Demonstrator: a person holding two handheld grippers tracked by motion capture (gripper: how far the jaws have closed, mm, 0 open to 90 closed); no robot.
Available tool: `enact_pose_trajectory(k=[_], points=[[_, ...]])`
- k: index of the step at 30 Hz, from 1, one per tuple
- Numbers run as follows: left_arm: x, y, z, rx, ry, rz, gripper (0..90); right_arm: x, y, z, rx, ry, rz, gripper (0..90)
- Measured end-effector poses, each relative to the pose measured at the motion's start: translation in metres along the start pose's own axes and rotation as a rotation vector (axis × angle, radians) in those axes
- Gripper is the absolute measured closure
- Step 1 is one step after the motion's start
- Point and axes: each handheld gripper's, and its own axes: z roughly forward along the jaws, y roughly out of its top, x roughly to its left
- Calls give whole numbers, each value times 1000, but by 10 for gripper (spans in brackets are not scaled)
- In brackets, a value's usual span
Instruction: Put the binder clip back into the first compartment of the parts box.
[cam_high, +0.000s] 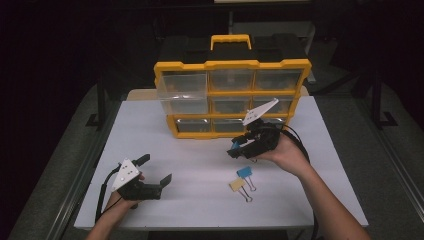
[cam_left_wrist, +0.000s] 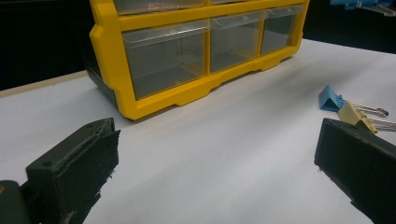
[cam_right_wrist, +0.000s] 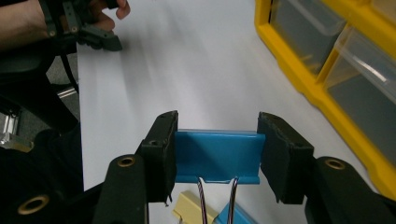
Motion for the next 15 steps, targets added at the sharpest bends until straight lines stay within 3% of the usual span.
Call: enact_pose_trajectory(k=[8, 10, 15], points=[[-1, -1, 1, 5, 0, 0, 0, -2, 19, -6, -12, 3, -12, 491], [-1, 0, 0, 3, 0, 0, 0, -4, 22, -7, -17, -4, -38, 492], [-1, 0, 1, 4, -1, -2, 0, -7, 33, -13, -36, -5, -51, 491]])
